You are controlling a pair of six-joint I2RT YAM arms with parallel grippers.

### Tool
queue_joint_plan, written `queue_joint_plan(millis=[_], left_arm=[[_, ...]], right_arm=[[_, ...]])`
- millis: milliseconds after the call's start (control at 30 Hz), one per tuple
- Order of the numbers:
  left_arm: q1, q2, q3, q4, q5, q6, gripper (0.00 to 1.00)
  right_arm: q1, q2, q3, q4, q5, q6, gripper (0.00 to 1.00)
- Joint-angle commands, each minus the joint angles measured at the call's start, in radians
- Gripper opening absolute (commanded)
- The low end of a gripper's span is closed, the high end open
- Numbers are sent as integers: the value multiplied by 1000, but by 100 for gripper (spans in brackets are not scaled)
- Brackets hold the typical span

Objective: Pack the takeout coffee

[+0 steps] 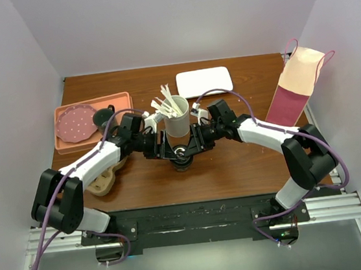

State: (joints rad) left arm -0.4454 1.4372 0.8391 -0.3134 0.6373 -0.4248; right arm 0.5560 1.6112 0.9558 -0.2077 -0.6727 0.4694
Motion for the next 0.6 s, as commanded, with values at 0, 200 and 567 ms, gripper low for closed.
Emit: queue_joint_plan(millis=[0, 200, 567], left_arm=[[51, 5, 9, 8, -8, 43, 65], [65, 23, 26, 31, 16, 38, 61], [65, 54, -8, -23, -113, 50, 47]], right_arm=[[10, 39, -22, -136, 81, -68, 41], [10, 39, -12, -140, 76, -68, 41], [10, 59, 26, -151, 78, -72, 41]])
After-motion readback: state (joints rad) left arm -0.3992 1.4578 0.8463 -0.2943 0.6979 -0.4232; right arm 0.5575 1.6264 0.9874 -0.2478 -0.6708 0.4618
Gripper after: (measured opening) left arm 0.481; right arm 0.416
